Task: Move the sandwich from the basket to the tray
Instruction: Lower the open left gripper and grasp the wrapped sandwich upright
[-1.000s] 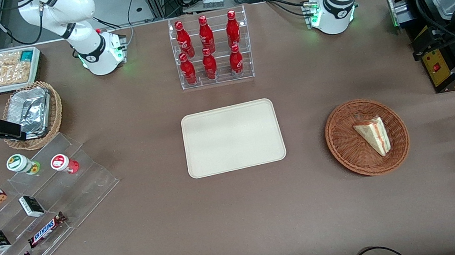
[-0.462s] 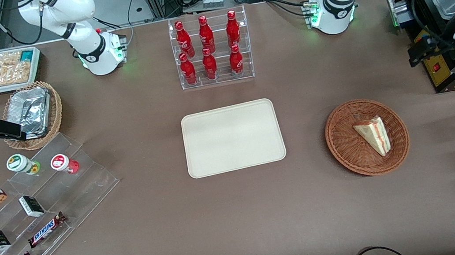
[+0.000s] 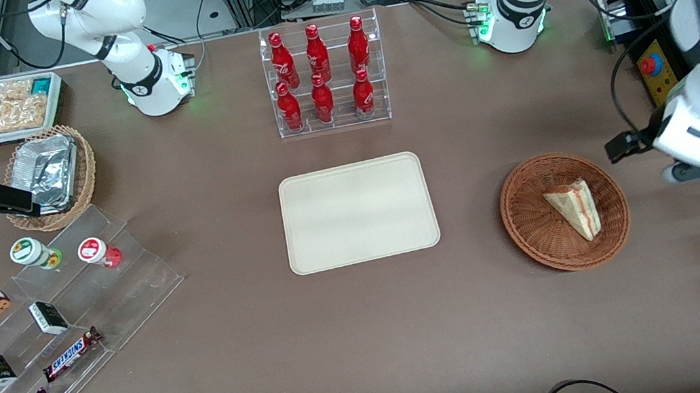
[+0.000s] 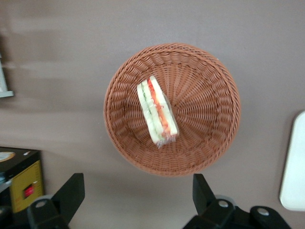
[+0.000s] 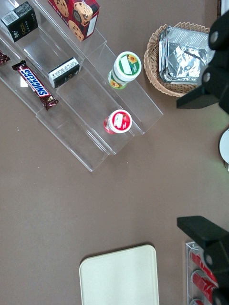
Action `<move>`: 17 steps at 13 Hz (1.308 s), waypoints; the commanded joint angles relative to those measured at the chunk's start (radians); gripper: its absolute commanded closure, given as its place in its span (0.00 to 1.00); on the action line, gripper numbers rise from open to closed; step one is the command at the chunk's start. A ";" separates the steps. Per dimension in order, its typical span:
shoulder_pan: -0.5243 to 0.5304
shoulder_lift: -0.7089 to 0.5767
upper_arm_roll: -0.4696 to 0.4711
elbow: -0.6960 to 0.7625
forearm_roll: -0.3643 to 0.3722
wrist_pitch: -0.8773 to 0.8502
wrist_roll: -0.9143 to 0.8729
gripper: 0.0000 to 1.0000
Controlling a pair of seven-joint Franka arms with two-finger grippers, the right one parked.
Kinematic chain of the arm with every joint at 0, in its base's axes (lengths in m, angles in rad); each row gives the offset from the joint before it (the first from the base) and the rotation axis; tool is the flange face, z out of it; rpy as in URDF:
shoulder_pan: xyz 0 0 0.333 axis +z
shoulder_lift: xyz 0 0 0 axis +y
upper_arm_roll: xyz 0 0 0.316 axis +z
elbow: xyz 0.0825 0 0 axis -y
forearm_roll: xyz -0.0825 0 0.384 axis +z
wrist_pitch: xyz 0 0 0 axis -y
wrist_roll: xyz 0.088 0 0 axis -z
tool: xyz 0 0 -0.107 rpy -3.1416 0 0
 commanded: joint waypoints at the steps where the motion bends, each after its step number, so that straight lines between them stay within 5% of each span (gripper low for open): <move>1: 0.006 -0.032 -0.010 -0.151 0.019 0.171 -0.119 0.00; 7: 0.009 0.042 -0.008 -0.358 0.019 0.527 -0.273 0.00; 17: 0.010 0.165 -0.008 -0.364 0.019 0.615 -0.313 0.00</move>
